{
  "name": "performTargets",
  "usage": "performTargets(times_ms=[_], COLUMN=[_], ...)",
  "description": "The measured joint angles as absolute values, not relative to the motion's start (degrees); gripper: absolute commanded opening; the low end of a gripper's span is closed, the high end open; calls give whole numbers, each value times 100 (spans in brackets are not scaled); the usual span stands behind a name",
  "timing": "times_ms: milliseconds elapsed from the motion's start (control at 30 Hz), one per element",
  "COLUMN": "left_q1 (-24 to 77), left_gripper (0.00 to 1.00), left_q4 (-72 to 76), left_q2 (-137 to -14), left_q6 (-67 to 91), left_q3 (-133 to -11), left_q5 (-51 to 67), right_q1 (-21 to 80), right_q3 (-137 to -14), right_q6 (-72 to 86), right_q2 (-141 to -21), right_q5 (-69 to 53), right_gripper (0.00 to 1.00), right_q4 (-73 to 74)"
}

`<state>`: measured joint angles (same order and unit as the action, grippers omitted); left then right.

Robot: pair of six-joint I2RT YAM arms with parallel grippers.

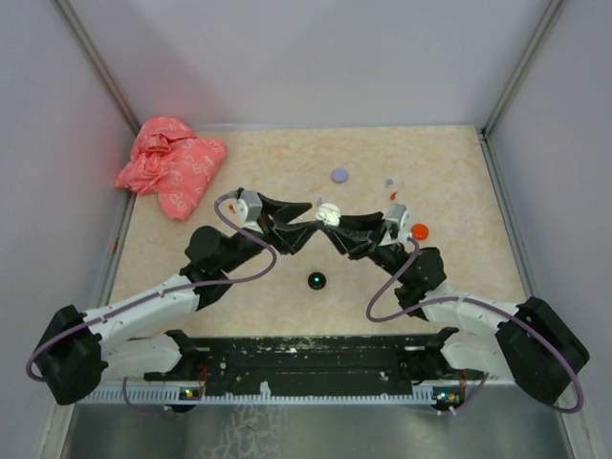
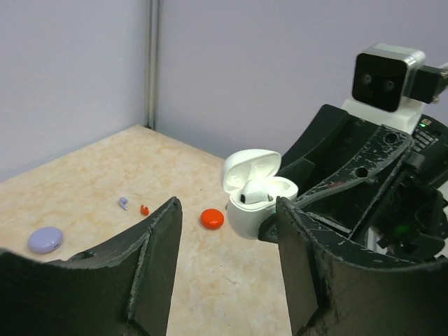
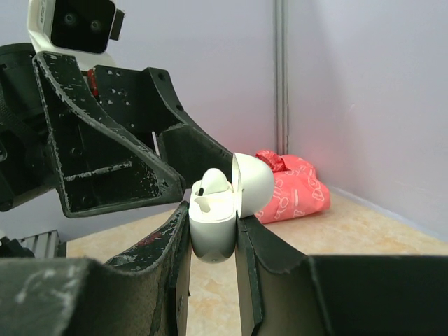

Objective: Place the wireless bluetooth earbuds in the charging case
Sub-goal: Place the earbud in the charging case, then pick up the earbud from the center of the board.

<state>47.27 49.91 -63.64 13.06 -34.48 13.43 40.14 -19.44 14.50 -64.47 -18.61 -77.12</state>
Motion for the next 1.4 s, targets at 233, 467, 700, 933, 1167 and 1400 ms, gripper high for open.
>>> performTargets(times_ms=[233, 467, 700, 933, 1167, 1400], left_q1=[4720, 4545, 4217, 3769, 3660, 3651], left_gripper=[67, 71, 72, 72, 72, 65], left_q4=[4198, 3218, 2233, 996, 119, -233], left_q2=[-6233, -6302, -7419, -8932, -10184, -10842], left_q6=[1302, 1297, 1190, 1050, 1406, 1592], left_q3=[-3623, -3905, -4681, -5655, -6512, -6866], left_q5=[777, 333, 38, -307, -690, -1007], right_q1=[4014, 4014, 4014, 4014, 4014, 4014], right_q3=[-1544, -1090, -698, -591, -451, -447], right_q6=[1135, 707, 486, 399, 397, 366], right_q2=[-5983, -5365, -4753, -4445, -4392, -4390], right_q5=[-1564, -1105, -692, -491, -384, -333], right_gripper=[0, 0, 0, 0, 0, 0], right_q4=[-7330, -6464, -5863, -5417, -5371, -5354])
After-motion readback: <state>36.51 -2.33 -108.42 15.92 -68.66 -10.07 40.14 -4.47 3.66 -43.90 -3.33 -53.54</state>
